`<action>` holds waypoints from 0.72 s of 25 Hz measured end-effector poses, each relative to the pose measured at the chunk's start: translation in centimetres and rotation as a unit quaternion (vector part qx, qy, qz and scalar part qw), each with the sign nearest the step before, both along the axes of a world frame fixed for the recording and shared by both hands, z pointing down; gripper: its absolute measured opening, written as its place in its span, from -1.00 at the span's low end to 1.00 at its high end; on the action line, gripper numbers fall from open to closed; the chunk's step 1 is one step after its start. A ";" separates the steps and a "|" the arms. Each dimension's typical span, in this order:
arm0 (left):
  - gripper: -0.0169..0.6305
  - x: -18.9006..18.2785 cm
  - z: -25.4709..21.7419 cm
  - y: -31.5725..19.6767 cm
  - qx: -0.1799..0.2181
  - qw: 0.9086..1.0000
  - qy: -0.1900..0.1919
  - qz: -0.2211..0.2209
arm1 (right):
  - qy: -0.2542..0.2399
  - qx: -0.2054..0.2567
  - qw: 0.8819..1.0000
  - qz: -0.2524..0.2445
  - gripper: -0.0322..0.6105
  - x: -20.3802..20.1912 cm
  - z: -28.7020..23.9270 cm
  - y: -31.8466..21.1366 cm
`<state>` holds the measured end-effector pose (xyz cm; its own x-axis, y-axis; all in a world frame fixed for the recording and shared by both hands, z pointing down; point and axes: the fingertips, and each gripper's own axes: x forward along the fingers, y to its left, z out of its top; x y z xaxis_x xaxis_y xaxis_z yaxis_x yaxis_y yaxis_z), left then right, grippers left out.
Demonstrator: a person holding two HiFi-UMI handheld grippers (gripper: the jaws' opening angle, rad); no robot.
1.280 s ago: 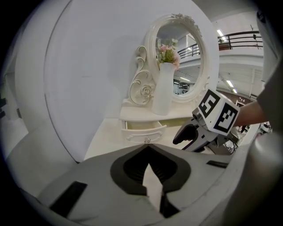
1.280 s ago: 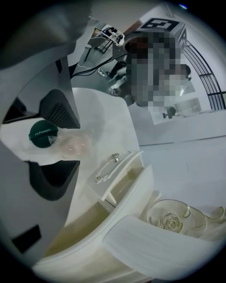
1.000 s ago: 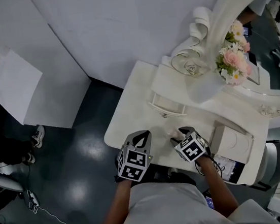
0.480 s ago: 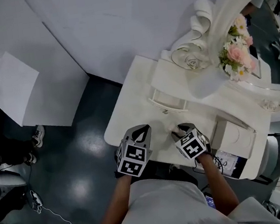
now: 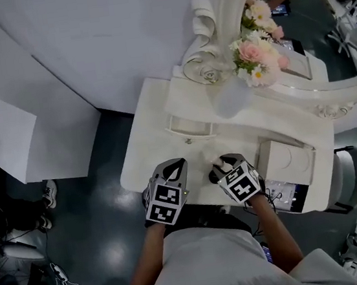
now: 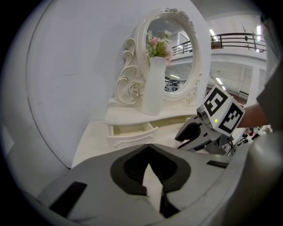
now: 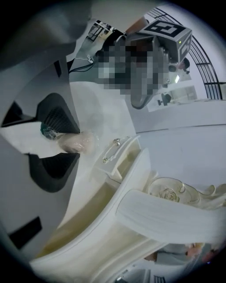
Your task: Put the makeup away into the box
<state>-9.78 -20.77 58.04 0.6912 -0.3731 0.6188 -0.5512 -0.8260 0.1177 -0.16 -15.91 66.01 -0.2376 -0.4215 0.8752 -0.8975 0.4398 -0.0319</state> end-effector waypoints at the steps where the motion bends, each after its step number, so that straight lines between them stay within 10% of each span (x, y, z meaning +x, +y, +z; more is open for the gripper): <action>1: -0.96 0.7 -0.3 0.3 0.003 1.000 0.003 0.005 | -0.005 0.003 1.000 0.007 -0.47 0.4 -0.5 0.3; 18: -0.96 13.4 -4.0 8.5 0.026 0.992 0.029 0.119 | -0.031 0.056 0.990 0.124 -0.47 10.3 -8.0 9.1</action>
<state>3.62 -12.31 54.02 0.7974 -0.2252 0.5599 -0.3329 -0.9380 0.0969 10.17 -6.80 57.99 -0.1670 -0.5678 0.8060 -0.9761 0.2106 -0.0538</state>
